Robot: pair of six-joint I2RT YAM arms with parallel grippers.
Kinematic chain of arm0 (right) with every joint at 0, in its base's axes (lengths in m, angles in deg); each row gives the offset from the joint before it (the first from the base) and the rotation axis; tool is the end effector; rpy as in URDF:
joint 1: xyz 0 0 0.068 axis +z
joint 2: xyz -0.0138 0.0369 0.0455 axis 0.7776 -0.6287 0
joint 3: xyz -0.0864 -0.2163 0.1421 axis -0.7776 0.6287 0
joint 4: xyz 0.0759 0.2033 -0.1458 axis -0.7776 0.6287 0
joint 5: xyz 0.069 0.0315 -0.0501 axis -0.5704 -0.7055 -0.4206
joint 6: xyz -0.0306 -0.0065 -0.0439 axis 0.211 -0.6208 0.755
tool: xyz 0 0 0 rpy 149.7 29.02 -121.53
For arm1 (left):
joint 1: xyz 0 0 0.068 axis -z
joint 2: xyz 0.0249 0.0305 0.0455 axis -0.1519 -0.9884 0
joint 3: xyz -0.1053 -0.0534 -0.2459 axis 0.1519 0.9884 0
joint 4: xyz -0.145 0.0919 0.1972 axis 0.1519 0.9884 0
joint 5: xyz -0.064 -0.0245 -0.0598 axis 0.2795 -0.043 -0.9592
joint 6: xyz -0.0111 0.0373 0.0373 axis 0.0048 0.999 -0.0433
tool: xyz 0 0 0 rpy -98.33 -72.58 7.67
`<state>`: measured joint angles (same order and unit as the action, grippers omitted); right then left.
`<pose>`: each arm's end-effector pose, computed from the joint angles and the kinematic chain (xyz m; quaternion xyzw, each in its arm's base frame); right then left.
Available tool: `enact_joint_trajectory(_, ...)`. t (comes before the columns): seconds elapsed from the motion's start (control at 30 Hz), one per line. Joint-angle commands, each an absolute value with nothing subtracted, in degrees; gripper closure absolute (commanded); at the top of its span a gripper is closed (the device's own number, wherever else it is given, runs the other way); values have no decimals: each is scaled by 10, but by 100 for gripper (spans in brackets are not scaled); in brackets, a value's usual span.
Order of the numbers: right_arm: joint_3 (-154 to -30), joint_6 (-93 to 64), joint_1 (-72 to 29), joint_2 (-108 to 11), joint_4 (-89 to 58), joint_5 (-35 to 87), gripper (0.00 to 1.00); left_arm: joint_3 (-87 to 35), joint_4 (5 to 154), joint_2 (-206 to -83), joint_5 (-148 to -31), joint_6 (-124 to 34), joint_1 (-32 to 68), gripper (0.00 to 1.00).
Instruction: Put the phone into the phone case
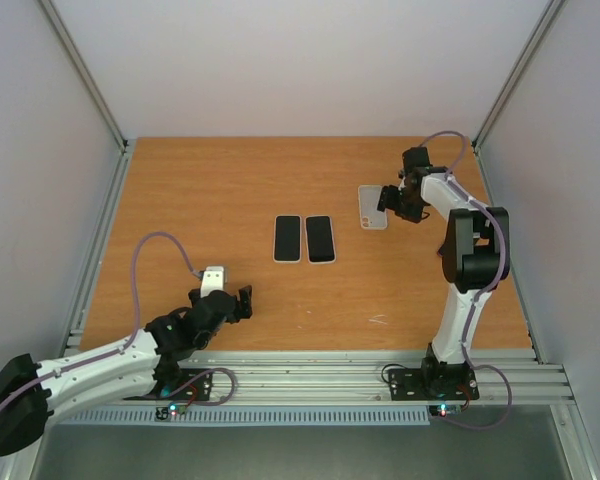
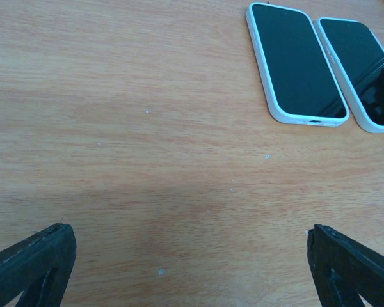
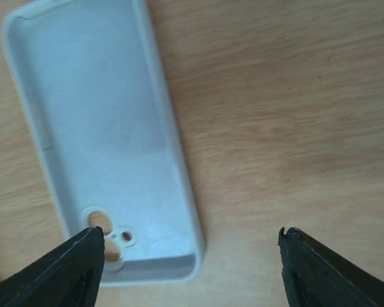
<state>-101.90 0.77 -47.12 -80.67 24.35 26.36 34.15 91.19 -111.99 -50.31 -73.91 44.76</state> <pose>0.4080 0.0326 0.1932 -0.1187 0.9729 0.0549 0.1907 0.1024 -0.1076 0.1500 -0.0101 0.8837 -0.1273 0.4503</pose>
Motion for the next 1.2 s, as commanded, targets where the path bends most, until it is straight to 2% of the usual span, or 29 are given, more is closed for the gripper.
enact_joint_trajectory(0.0,-1046,10,-493,-850,238,210,28,342,876,-1130,-491,-741,449,1)
enact_joint_trajectory(0.23,-1085,18,-500,-893,248,192,48,342,874,-1132,-492,-741,449,1)
enact_joint_trajectory(0.6,-1125,15,-499,-945,258,192,72,345,874,-1125,-493,-743,449,1)
enact_joint_trajectory(0.8,-1109,1,-500,-936,245,178,95,346,876,-1114,-493,-744,449,1)
enact_joint_trajectory(0.97,-1068,-24,-499,-891,219,158,99,333,891,-1105,-493,-743,449,1)
enact_joint_trajectory(1.17,-951,-74,-495,-779,160,138,99,303,883,-1096,-539,-745,449,0)
